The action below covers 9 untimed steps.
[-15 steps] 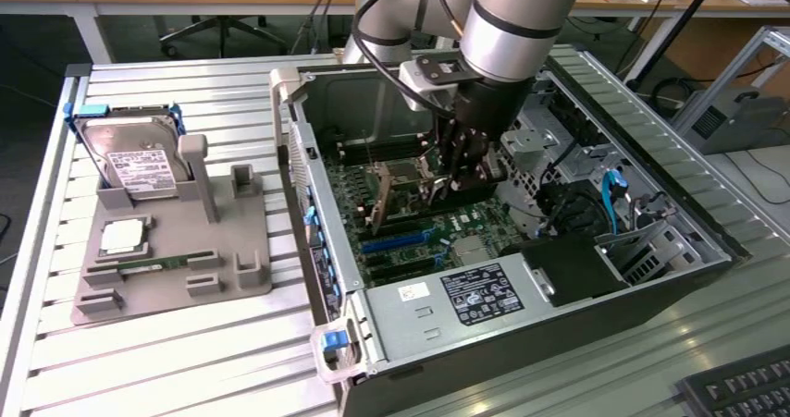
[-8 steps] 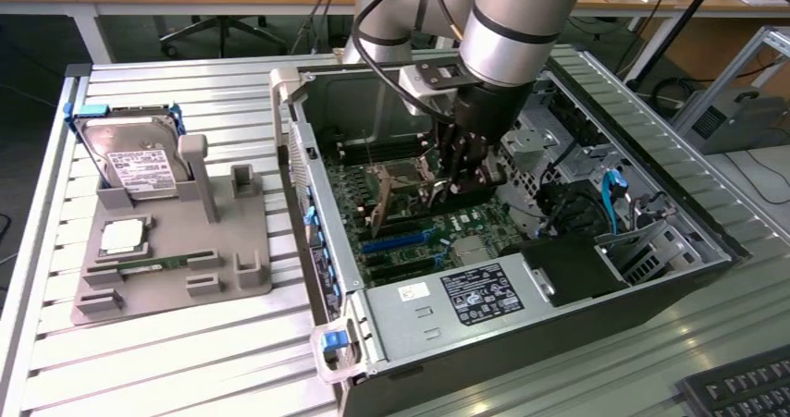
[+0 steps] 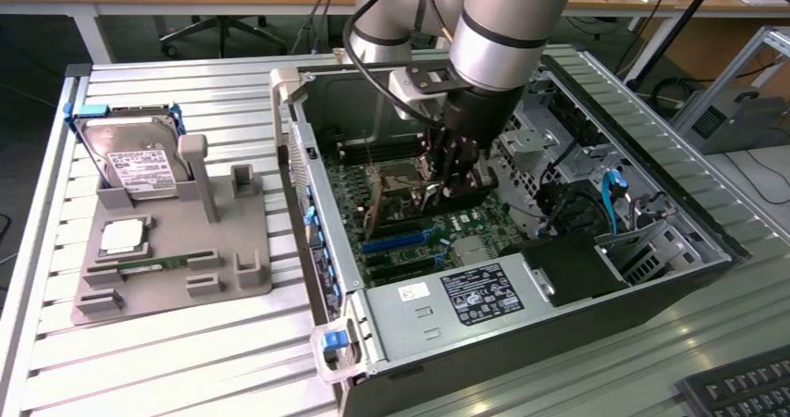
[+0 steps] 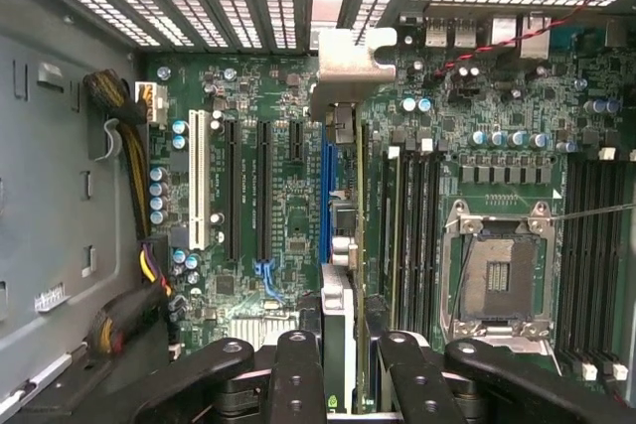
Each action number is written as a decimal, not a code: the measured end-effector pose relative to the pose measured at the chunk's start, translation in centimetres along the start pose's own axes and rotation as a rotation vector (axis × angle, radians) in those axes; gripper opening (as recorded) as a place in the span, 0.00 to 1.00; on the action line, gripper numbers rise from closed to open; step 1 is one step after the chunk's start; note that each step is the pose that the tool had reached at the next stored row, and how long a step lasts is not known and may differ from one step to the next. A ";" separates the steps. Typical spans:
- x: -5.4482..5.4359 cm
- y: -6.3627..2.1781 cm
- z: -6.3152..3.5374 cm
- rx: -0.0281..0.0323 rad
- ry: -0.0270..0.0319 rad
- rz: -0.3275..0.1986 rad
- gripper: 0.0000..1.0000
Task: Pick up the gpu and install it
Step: 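Insert the gpu into the slot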
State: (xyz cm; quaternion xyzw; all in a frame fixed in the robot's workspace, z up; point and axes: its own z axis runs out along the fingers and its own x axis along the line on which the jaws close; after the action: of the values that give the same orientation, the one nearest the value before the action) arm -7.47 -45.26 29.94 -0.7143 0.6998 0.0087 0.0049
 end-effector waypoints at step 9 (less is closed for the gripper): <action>0.0 0.53 0.12 0.0000 0.0029 0.000 0.27</action>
State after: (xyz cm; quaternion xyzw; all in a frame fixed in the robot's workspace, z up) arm -8.00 -45.26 29.83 -0.7143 0.6998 0.0077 0.0039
